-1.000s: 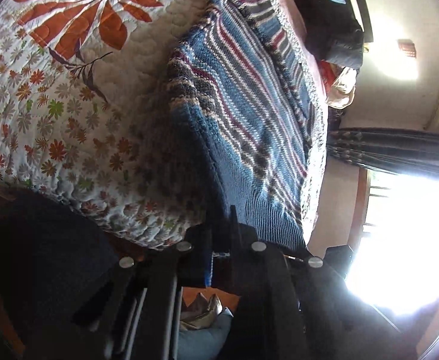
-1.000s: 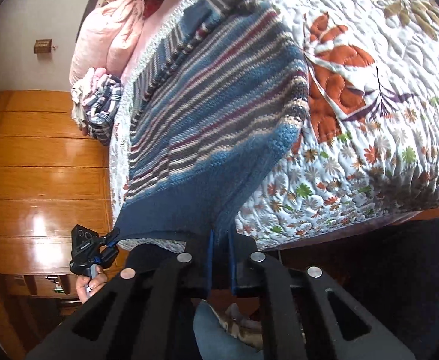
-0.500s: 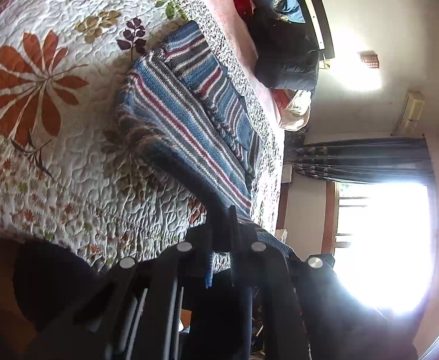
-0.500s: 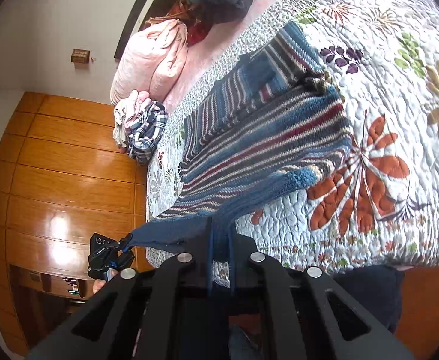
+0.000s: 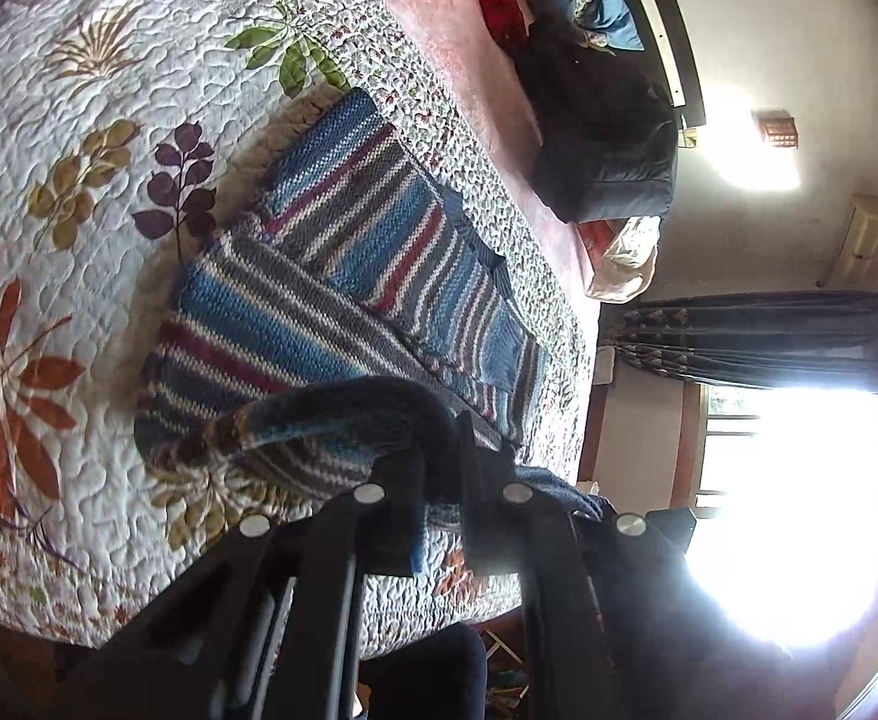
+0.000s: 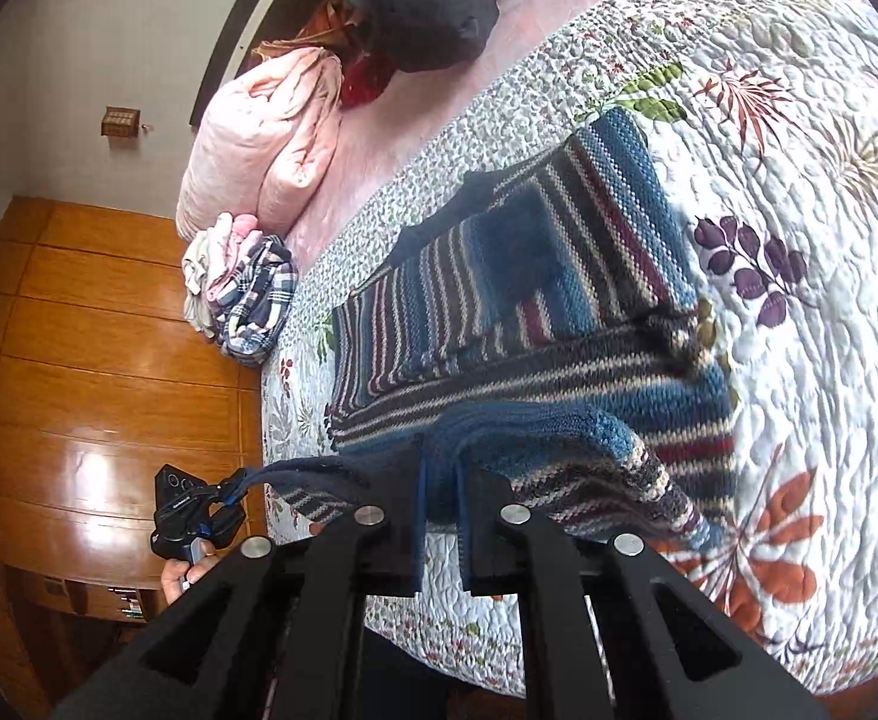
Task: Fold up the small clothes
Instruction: 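Lift the hem with both tools and fold it up toward the collar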
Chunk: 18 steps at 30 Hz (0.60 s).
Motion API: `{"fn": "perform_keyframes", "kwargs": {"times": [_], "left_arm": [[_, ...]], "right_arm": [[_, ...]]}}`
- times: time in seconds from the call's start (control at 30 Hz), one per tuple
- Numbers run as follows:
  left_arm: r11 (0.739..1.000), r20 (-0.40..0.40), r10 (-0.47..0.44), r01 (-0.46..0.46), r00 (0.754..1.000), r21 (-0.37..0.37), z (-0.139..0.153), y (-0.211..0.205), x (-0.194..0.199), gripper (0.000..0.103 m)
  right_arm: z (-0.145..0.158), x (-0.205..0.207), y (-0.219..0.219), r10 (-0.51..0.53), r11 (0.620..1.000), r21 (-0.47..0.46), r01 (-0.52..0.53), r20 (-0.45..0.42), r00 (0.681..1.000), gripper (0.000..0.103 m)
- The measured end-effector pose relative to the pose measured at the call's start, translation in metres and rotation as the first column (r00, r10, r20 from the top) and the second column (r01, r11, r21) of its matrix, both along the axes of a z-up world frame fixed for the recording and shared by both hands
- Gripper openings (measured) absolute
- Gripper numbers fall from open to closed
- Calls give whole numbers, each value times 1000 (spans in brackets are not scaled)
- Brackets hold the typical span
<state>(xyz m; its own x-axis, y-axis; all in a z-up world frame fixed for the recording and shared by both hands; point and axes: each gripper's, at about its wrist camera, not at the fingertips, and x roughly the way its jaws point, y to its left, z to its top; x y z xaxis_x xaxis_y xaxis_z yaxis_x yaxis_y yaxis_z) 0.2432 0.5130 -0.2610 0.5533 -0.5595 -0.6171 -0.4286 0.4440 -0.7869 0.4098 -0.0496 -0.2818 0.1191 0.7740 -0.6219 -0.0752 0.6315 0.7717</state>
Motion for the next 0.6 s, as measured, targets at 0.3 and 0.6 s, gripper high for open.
{"fn": "perform_keyframes", "kwargs": {"times": [0.3,0.6], "left_arm": [[995,-133,-65,75,989,67,-67,15,101,6],[947,14,-138,128,990,293,-46,31,125,58]], "right_arm": [[-71,86,32,17,995,-100,-26,-95,995,8],[-67,121,12,42,998,-55,-41,10,999,39]]}}
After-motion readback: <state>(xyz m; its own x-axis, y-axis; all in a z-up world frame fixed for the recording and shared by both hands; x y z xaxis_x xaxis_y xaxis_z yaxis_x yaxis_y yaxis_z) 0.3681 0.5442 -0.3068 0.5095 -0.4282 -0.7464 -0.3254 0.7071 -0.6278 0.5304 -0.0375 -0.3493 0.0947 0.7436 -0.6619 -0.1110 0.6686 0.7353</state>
